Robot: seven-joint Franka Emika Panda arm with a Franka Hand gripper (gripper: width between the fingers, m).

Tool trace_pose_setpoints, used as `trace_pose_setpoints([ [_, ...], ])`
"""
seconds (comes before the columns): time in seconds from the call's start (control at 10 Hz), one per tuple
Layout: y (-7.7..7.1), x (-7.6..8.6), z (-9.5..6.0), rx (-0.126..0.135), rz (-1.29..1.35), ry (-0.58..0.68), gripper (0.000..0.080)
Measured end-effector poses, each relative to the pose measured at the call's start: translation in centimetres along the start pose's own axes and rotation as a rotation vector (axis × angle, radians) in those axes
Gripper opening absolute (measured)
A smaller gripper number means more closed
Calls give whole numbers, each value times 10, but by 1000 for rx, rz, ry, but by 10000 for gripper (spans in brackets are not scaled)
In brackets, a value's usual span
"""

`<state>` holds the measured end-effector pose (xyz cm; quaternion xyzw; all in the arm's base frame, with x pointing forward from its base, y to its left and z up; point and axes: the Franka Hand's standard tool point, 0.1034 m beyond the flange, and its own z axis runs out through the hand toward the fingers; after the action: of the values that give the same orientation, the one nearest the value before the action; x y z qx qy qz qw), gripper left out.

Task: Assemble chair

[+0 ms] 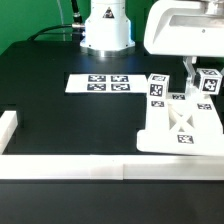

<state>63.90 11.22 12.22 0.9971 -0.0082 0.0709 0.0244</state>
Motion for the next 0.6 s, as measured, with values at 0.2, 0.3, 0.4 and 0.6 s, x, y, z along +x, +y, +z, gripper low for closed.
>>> trace_pose_setpoints([
  [0.2, 0, 1, 0, 0, -1, 6, 271],
  [0.3, -1, 2, 0, 1, -2, 13, 271],
  [0.4, -1, 2, 0, 1, -2, 17, 271],
  [0.6, -1, 0, 0, 3, -3, 27, 271],
])
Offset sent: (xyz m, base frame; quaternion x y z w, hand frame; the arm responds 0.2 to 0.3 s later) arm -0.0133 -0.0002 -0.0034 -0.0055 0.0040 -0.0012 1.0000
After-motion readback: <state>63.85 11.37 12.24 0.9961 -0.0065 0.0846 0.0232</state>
